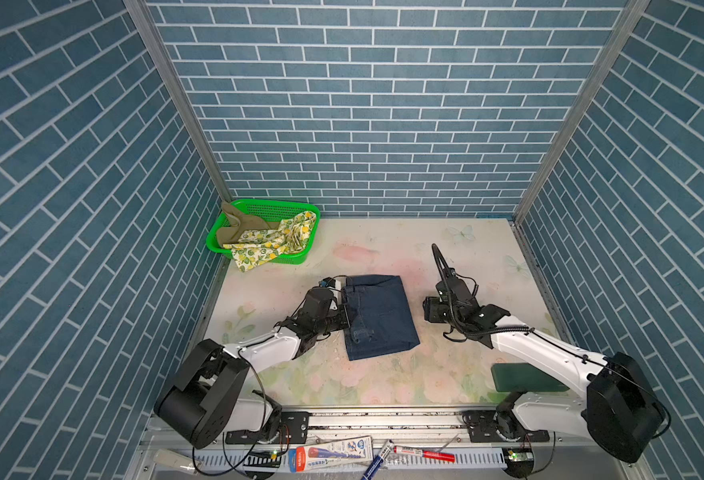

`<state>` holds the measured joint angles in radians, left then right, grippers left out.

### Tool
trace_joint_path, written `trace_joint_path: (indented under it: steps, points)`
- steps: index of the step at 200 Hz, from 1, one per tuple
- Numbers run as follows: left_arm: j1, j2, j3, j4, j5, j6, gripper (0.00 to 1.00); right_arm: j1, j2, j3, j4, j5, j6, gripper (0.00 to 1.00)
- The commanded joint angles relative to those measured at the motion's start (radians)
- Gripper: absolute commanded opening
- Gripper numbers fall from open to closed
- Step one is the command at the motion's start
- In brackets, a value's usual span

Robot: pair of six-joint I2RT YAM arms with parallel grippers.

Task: Fold and stack skirts
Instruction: Fold the skirt at the center of the table.

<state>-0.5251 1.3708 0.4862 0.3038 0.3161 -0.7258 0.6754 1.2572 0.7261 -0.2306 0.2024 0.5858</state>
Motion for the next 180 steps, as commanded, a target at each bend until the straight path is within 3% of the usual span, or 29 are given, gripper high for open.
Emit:
trace_joint_path:
  steps: [1,100,138,180]
  points:
    - [0.02,0.044,-0.023,0.065,0.005,0.017,0.0,-0.001,0.029,0.046,-0.026,-0.017,-0.024,0.64]
    - [0.059,0.265,-0.069,0.232,0.051,0.026,0.0,0.048,0.134,0.135,0.138,-0.191,-0.021,0.66]
    - [0.061,0.279,-0.066,0.234,0.056,0.03,0.0,0.059,0.239,0.174,0.311,-0.264,0.061,0.65]
    - [0.065,0.247,-0.054,0.178,0.041,0.055,0.0,0.057,0.369,0.103,0.53,-0.284,0.178,0.63]
